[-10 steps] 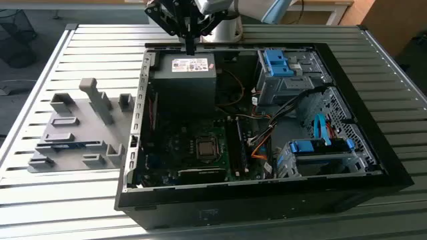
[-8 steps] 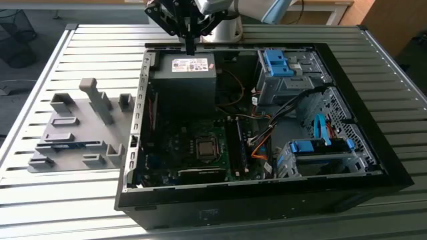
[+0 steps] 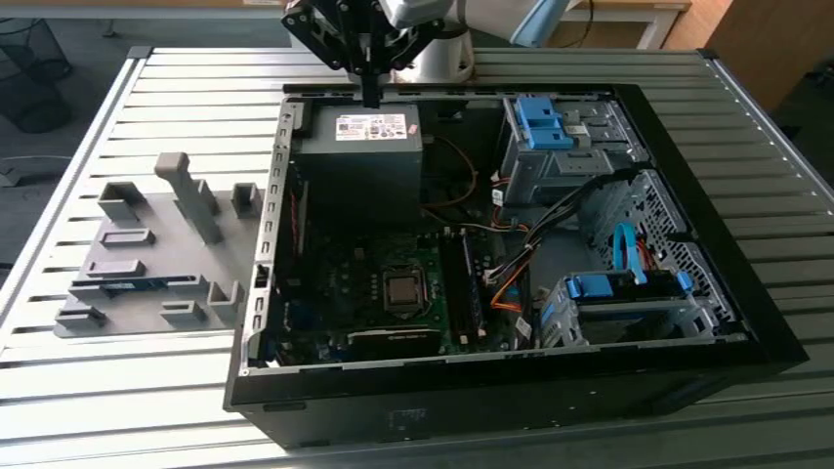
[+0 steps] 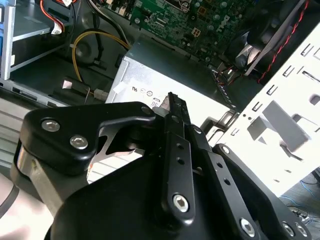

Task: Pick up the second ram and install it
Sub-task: 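Reach for the second ram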

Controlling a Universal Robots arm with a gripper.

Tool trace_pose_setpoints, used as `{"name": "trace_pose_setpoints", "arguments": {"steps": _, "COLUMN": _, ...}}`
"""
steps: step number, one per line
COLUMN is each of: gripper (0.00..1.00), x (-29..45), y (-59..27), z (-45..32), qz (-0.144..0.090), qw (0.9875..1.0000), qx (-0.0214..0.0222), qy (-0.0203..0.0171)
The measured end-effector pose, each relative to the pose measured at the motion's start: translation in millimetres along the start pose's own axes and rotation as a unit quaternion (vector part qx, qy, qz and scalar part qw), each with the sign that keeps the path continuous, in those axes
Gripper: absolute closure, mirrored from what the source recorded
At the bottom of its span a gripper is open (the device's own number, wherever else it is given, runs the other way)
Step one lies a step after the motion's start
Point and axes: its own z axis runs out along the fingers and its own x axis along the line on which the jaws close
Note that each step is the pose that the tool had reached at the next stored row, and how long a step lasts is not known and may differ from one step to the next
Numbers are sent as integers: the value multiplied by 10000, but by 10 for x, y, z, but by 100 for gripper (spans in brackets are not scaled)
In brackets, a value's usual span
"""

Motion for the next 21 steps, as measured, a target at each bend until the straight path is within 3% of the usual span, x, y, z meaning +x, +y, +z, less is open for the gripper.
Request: {"name": "trace_pose_setpoints", "arguments": {"steps": 21, "gripper": 89, "x": 165, "y": -13, "z": -3, "qz": -1, "qw": 10000, "qx": -1, "qy": 0}}
